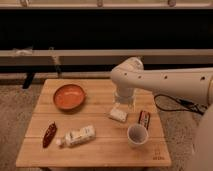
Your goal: Place the eraser on the white sponge
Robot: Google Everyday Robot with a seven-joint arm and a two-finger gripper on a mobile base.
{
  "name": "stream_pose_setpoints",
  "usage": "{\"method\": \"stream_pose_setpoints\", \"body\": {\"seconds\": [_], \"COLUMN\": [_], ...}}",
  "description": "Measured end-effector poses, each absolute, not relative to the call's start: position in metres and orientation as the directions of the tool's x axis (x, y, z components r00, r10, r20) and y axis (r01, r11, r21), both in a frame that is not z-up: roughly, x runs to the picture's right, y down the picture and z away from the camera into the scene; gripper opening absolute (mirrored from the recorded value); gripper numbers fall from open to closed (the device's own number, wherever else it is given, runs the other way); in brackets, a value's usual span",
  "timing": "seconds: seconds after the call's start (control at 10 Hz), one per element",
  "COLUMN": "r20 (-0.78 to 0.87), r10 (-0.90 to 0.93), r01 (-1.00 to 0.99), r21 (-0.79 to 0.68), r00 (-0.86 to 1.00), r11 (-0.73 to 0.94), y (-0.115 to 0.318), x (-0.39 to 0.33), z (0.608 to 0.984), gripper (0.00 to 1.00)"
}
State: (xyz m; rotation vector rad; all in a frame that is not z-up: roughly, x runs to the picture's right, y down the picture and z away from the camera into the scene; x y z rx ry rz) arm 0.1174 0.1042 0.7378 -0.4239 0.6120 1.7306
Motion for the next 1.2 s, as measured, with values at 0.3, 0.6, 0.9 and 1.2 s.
{"method": "stream_pose_setpoints", "body": {"seconds": [0.3, 0.6, 0.9, 1.2], "r20": [-0.557, -0.575, -0.596, -0.602], "r10": [0.769, 0.75, 0.725, 0.71], "r01": [-0.949, -0.945, -0.938, -0.931], "r21": [0.226, 0.228, 0.23, 0.24], "r00": [-0.312, -0.326, -0.347, -0.364], "r11": [-0.221, -0.236, -0.26, -0.274], "y": [0.123, 0.137, 0.145, 0.153], "x": [0.172, 0.191, 0.219, 0.246], "z": [0.77, 0.806, 0.821, 0.823], "gripper": [0.65, 0.65, 0.65, 0.65]}}
